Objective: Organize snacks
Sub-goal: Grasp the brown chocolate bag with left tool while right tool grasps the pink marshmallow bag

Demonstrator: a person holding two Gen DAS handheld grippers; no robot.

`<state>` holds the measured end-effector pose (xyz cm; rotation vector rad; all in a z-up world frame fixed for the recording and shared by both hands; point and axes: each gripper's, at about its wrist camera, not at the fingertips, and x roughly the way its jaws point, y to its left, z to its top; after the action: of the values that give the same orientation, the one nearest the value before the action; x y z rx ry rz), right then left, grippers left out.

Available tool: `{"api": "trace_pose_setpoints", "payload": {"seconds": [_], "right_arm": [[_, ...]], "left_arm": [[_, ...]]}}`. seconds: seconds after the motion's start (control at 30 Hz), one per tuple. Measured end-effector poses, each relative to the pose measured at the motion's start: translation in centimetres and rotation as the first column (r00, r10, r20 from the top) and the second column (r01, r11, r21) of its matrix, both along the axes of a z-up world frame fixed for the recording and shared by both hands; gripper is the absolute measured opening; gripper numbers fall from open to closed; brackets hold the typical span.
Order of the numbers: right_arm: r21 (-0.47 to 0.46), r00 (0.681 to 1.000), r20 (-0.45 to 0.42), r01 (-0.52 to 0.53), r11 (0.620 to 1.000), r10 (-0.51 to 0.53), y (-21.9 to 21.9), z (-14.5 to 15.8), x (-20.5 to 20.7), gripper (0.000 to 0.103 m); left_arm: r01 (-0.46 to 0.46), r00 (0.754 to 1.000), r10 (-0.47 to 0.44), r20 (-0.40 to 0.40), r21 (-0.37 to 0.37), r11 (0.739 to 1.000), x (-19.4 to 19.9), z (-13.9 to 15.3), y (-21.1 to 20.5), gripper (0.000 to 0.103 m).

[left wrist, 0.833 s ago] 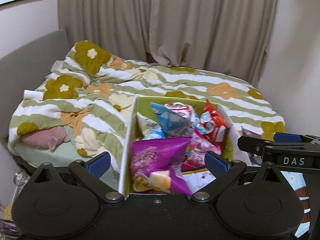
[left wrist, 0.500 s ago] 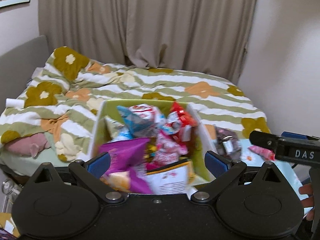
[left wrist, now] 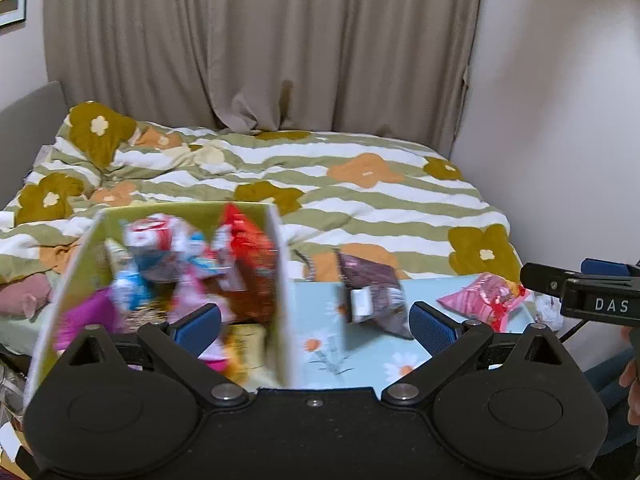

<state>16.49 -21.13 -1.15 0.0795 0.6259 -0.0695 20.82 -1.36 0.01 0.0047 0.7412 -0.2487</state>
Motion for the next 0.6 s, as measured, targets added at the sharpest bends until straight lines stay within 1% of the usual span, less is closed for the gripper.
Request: {"api": "trace_pose_setpoints", "payload": {"seconds": [0.1, 0.2, 0.3, 0.37, 0.5, 0.6], "right_arm": [[-0.005, 1.0, -0.015, -0.016, 1.0, 0.016, -3.2, -0.9, 0.9, 0.103], [-0.007, 0.999, -0.036, -0.022, 1.0, 0.022, -6.2, -2.1, 2.2, 0.103], [-0.032, 0.998, -0.063, -0.023, 0.999, 0.021, -8.5, -3.4, 3.6, 0.103], [-0.039, 0.996, -0.084, -0.029, 0.999, 0.026, -9.8, -4.3, 4.6, 0.103], [-0.016, 0.991, -0.125, -0.047, 0.999, 0.045, -12.1, -6.3, 6.7, 0.103], [-0.007, 0.986, -0.153, -0.068, 0.998, 0.067, -13.0, -7.7, 8.5, 0.103]], "left_arm": [[0.008, 1.0, -0.008, -0.012, 0.015, 1.0, 1.2, -0.9, -3.1, 0.102], [0.015, 0.999, -0.014, -0.042, 0.012, 1.0, 3.2, -2.1, -6.0, 0.102], [0.013, 0.998, -0.012, -0.069, 0.019, 1.0, 5.5, -3.5, -8.2, 0.102], [0.011, 0.996, -0.009, -0.085, 0.03, 0.999, 7.0, -4.4, -9.2, 0.102], [-0.017, 0.993, 0.022, -0.119, 0.045, 0.999, 10.2, -6.5, -10.6, 0.102], [-0.045, 0.989, 0.055, -0.135, 0.081, 0.996, 12.2, -8.1, -11.1, 0.102]]}}
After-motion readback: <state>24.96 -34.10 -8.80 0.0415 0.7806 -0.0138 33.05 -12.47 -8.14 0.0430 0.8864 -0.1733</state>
